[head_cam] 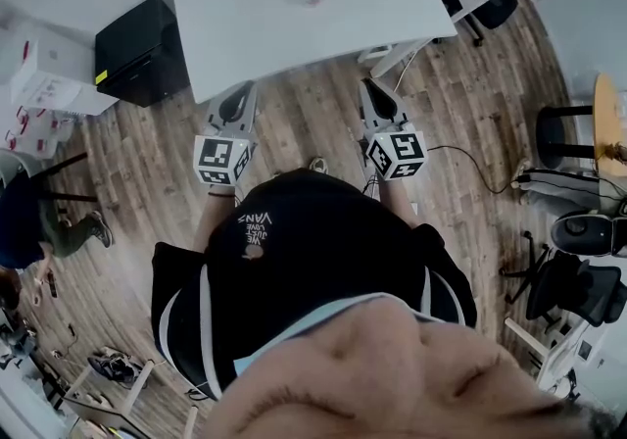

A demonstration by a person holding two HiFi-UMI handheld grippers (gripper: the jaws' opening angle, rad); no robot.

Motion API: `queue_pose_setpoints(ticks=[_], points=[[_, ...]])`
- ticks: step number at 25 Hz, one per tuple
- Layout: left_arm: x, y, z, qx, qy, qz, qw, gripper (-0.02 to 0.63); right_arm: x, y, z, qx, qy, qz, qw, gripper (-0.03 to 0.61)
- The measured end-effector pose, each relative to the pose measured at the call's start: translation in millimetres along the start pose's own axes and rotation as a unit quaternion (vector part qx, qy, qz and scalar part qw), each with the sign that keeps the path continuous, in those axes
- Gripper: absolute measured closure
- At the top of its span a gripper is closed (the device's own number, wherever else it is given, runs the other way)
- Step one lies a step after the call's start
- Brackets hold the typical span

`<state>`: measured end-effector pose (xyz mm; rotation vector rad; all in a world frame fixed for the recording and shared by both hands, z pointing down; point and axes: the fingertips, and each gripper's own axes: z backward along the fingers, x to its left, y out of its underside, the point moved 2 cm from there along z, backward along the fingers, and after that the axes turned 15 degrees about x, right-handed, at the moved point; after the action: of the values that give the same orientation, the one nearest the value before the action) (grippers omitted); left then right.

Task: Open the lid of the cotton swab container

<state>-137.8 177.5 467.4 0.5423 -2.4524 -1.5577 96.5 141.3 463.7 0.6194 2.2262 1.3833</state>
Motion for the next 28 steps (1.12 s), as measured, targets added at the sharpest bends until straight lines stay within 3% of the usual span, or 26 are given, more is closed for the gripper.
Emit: queue_pose_setpoints(ticks=[15,21,28], points=[[-31.9,-15.2,-40.8,-0.030,-0.012,0.035,0.9988,0.594,-51.5,5.2,-16.6,0.030,-0.044,0.027,0.998,0.565],[-24.6,-13.9,-52.7,-0.022,-0.031,0.050,0.9980,0.594,-59.8,-2.5,-28.7,0.027,-0.054,0.036,0.998,0.565],[-2.9,-17.1,-80.8,-0.008,-0.015,0.050,0.9986,0.594,-61.2,-14.3,-58.2,0.032,-0.058,0.032,0.997,0.565]])
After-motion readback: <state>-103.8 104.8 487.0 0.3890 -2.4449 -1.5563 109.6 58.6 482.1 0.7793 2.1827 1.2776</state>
